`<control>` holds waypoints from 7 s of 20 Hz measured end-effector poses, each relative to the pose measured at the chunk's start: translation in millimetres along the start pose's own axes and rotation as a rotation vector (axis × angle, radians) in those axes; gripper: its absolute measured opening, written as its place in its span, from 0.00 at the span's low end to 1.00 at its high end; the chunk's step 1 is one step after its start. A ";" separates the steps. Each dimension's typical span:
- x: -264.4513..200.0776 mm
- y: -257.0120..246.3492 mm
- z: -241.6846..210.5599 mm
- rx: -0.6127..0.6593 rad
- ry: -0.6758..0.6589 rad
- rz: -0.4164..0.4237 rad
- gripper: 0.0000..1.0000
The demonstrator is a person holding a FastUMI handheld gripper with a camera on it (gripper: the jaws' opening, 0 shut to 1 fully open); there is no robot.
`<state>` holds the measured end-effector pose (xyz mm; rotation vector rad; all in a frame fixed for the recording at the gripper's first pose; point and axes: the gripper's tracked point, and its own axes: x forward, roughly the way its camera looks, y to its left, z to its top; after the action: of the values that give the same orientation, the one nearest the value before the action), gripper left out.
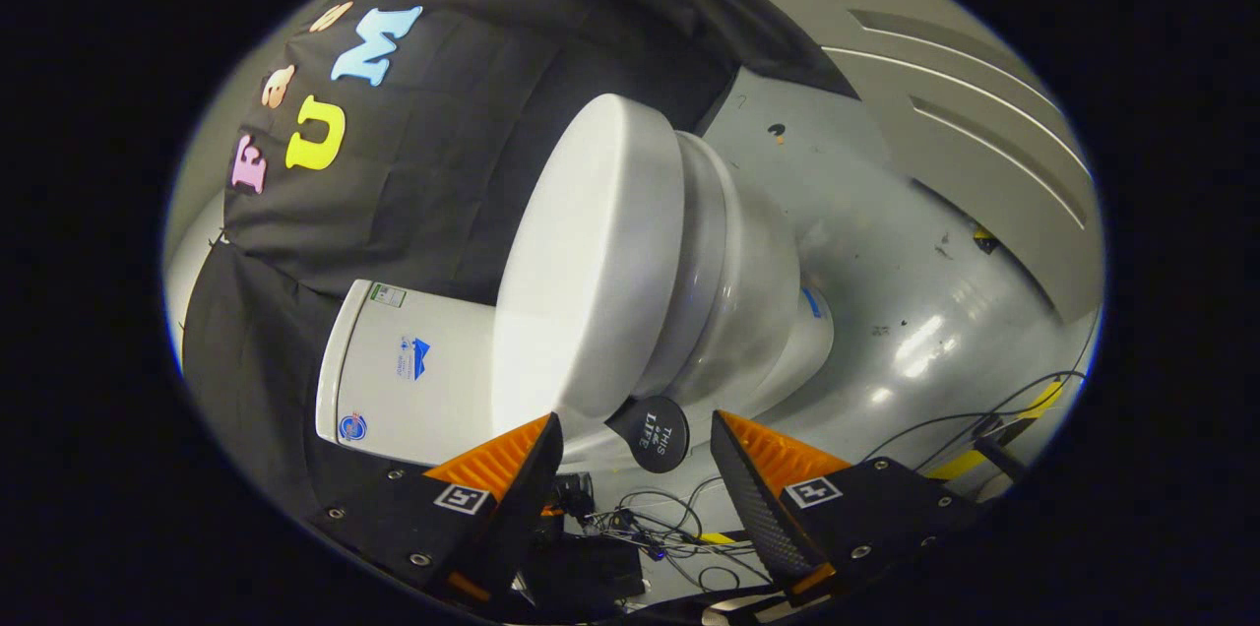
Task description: Open the toilet lid.
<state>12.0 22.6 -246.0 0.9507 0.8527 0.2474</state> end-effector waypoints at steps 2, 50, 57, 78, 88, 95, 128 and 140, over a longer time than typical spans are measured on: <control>3.2 -5.3 -0.7 0.044 0.008 0.003 0.85; -46.3 133.9 8.9 -0.186 -0.224 -0.086 0.00; -51.4 160.8 3.0 -0.250 -0.229 -0.125 0.00; -48.7 253.2 -22.5 -0.636 -0.348 -0.169 0.00; -37.7 295.3 -44.8 -0.734 -0.385 -0.147 0.00; -27.0 322.5 -64.9 -0.812 -0.400 -0.123 0.00; 26.5 389.0 -125.3 -1.001 -0.388 -0.034 0.01; 33.0 399.2 -129.7 -1.067 -0.394 0.020 0.01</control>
<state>5.7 352.0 16.2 -0.0084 0.2502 0.4500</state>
